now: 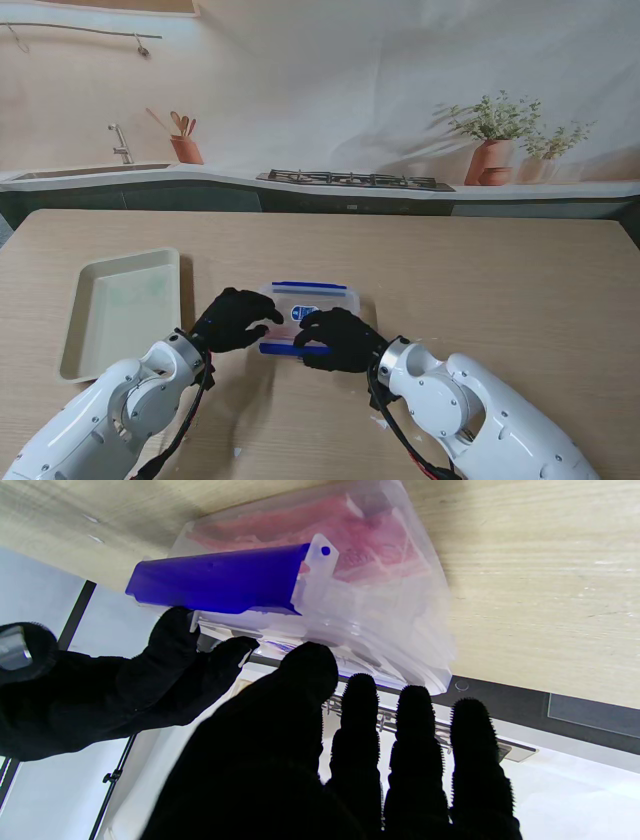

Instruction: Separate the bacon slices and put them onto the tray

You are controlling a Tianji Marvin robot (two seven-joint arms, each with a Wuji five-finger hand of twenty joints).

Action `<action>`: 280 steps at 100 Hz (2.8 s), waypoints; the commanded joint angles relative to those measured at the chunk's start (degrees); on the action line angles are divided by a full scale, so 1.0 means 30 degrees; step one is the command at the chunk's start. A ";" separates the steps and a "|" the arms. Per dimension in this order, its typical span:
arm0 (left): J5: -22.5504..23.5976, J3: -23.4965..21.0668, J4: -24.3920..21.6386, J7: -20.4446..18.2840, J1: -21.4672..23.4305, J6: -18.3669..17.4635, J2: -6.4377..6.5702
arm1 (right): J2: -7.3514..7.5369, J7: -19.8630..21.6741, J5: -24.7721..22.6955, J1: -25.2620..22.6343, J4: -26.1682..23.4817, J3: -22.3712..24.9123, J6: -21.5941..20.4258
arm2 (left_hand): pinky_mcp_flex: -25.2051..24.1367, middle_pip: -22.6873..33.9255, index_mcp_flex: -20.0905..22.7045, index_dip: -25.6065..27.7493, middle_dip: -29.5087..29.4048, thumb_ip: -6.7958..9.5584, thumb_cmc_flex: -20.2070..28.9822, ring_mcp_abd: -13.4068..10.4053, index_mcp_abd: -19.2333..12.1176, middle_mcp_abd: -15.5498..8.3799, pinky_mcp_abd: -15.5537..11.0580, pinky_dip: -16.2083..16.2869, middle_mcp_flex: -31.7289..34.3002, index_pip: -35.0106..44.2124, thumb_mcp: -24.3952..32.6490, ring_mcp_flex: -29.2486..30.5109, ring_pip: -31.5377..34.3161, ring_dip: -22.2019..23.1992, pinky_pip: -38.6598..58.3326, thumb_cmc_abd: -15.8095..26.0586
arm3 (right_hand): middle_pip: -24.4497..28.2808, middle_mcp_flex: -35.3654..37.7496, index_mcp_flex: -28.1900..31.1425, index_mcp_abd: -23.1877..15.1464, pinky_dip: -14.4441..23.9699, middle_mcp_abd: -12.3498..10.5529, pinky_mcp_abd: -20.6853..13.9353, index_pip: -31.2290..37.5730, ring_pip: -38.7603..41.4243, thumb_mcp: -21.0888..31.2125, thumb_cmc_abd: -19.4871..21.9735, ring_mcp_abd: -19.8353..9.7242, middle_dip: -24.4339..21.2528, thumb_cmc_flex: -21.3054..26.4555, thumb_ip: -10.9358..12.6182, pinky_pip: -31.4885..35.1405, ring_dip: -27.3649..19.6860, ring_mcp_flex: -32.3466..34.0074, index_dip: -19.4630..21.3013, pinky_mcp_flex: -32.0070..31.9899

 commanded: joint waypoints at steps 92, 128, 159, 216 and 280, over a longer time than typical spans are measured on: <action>-0.0124 0.0355 0.0408 -0.0818 0.0093 0.0441 0.0044 | 0.0242 0.2268 0.0977 0.0180 -0.0212 -0.0530 0.0745 | 0.0148 0.0066 0.0653 -0.0113 0.0194 -0.0625 0.1040 0.0895 0.0715 0.0381 -0.0004 0.0286 0.0108 0.0303 -0.0506 0.0946 0.0339 -0.0087 0.0746 0.0331 | -0.0523 0.0078 0.6327 -0.0674 0.0050 -0.0746 -0.0341 0.3065 -0.0797 0.0468 -0.0489 -0.1011 -0.0194 -0.0117 -0.0009 0.0208 -0.0332 -0.0468 0.1939 -0.0758; -0.0162 0.0385 0.0424 -0.0837 0.0082 0.0432 0.0043 | 0.0141 0.1542 0.0778 -0.0415 -0.0592 0.0365 -0.0215 | 0.0157 0.0058 0.0632 -0.0107 0.0186 -0.0652 0.0820 0.0952 0.0630 0.0383 0.0074 0.0275 0.0133 0.0290 -0.0661 0.0947 0.0302 -0.0064 0.0714 0.0325 | -0.0592 0.0375 0.5447 -0.1451 0.0113 -0.0739 -0.0332 0.2722 -0.0743 0.0399 -0.0550 -0.1099 -0.0192 -0.0114 -0.0248 0.0217 -0.0301 -0.0416 0.1710 -0.0703; -0.0102 0.0398 0.0407 -0.0867 0.0076 0.0423 0.0058 | -0.0026 0.0474 0.0262 -0.0763 -0.1080 0.1633 -0.1472 | 0.0178 0.0034 0.0653 -0.0109 0.0174 -0.0653 0.0658 0.0945 0.0631 0.0365 0.0166 0.0275 0.0140 0.0293 -0.0670 0.0951 0.0279 -0.0043 0.0706 0.0246 | -0.0581 0.0669 0.2646 -0.2166 0.0107 -0.0537 -0.0151 0.1483 -0.0394 0.0207 -0.0351 -0.0945 -0.0151 -0.0117 -0.0268 0.0246 -0.0120 -0.0361 0.0874 -0.0420; -0.0154 0.0443 0.0427 -0.0898 0.0038 0.0410 0.0054 | -0.0612 -0.1657 -0.1123 0.1992 0.1467 0.0321 0.1051 | 0.0213 -0.0009 0.0639 -0.0126 0.0150 -0.0712 0.0130 0.1001 0.0575 0.0359 0.0279 0.0280 0.0148 0.0258 -0.0630 0.1002 0.0240 0.0002 0.0703 0.0196 | -0.0291 -0.0322 -0.0450 -0.2078 0.0212 -0.0504 -0.0183 -0.0254 -0.0465 0.0288 -0.0052 -0.0722 -0.0012 0.0122 0.0191 0.0295 -0.0160 -0.0499 -0.0320 -0.0537; 0.0067 0.0620 0.0448 -0.1012 -0.0061 0.0370 0.0109 | -0.0997 -0.2291 -0.1118 0.4411 0.3853 -0.1899 0.2651 | 0.0233 0.0000 0.0533 -0.0042 0.0158 -0.0679 -0.0203 0.0837 0.0506 0.0351 0.0416 0.0284 0.0102 0.0311 -0.0317 0.0995 0.0206 0.0032 0.0692 -0.0047 | -0.2582 -0.0284 -0.1322 -0.2871 0.0388 -0.1016 -0.0280 0.0069 -0.1236 0.0014 0.0108 -0.0927 -0.1055 0.0206 0.0228 0.0299 -0.0561 -0.0490 -0.0813 -0.0779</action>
